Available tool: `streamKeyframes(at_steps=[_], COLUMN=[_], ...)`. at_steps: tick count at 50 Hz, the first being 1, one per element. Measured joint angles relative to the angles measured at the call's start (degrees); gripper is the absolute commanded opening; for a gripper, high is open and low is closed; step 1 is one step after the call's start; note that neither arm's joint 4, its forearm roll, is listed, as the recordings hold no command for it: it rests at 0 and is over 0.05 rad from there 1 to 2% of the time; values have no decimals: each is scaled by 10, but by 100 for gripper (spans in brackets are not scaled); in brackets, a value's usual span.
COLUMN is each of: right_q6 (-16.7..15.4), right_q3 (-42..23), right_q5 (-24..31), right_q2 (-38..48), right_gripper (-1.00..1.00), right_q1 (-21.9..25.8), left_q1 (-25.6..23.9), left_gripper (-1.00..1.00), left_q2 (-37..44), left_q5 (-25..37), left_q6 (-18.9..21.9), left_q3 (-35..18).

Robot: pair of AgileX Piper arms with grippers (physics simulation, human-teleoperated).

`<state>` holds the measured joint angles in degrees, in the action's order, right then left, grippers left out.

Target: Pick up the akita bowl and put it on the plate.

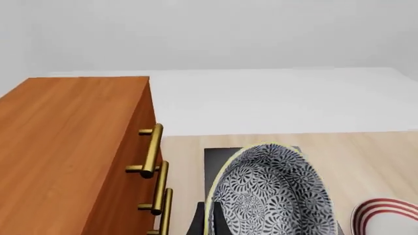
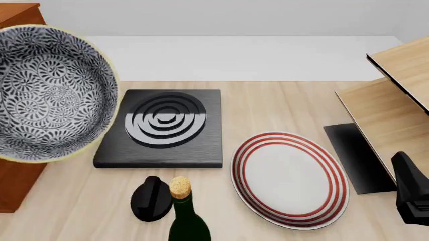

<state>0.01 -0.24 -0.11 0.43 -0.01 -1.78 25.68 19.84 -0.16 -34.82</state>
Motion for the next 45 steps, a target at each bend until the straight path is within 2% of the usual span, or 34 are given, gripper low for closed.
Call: streamKeyframes(at_steps=[12,20,30,45], right_q6=[0,0,0,0], right_q3=[0,0,0,0], right_q5=[0,0,0,0], right_q2=[0,0,0,0], right_gripper=[100,100,100,100], right_q1=[0,0,0,0], left_q1=[-56,-110,-171,-262], left_gripper=[-100,-100,-100,-100], left_q2=[138,230,316,400], left_q5=[-124,-179,-206,-207], left_q6=[-34,-58,-76,-92], left_q3=[-38,-73,-122,-174])
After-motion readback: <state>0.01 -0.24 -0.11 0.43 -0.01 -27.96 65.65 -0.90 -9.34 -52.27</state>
